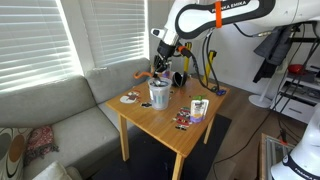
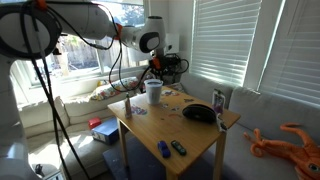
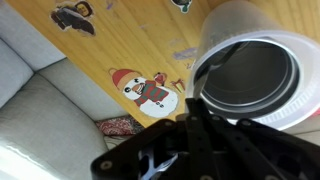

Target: Put the silver cup in the clear cup then put the silver spoon on the table.

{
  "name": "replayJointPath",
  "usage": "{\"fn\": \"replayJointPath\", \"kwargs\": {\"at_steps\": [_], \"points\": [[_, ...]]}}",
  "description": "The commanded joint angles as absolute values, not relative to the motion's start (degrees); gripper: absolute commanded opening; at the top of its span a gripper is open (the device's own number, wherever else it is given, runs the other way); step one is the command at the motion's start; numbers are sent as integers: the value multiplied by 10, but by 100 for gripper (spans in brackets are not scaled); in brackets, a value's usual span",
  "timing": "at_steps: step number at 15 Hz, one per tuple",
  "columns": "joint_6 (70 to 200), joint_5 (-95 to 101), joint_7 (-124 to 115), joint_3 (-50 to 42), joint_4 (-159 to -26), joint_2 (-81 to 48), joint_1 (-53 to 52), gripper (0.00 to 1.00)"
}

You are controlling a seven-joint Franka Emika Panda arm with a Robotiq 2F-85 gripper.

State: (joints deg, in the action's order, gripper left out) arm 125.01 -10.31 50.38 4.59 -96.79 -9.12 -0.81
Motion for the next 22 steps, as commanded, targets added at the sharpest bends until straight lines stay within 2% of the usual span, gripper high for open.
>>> {"fn": "replayJointPath", "kwargs": {"at_steps": [1, 12, 22], "points": [[1222, -87, 504, 44, -953, -84, -5, 0], [1081, -75, 451, 12, -869, -29, 9, 0], [1059, -115, 411, -23, -830, -26, 37, 0]]}}
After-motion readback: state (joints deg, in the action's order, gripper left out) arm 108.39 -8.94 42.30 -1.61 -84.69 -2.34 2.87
